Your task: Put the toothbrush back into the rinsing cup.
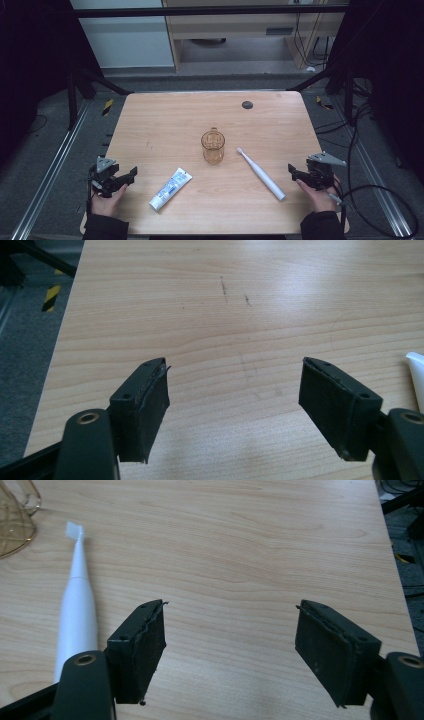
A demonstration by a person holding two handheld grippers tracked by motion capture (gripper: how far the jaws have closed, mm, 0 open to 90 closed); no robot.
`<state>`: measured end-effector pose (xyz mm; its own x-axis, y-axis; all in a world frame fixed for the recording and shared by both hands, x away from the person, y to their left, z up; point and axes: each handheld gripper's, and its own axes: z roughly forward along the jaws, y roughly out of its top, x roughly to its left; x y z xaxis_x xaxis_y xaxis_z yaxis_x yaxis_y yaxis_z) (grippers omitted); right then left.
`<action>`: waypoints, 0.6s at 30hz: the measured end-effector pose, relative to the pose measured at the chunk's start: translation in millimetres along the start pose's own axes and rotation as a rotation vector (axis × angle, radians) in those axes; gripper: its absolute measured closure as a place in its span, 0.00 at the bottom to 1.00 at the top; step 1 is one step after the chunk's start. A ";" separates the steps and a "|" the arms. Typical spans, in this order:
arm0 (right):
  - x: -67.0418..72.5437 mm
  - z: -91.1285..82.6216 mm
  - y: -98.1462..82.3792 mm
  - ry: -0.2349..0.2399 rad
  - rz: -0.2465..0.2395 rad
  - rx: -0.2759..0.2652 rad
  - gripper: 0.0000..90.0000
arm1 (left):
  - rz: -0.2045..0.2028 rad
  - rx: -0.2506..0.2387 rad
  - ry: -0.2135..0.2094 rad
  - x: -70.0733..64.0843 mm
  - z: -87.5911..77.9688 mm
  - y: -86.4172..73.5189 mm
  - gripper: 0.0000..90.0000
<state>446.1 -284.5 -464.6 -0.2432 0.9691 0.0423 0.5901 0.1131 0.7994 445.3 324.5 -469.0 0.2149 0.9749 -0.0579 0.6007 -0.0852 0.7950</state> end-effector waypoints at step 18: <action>16.3 -17.7 24.5 0.070 -0.034 -0.010 0.36 | 0.079 0.026 -0.007 -15.7 -1.8 2.9 0.39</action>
<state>443.0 -269.8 -433.7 -0.3160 0.9471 0.0564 0.5732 0.1432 0.8068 442.3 309.3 -464.7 0.2673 0.9636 0.0002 0.6014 -0.1670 0.7813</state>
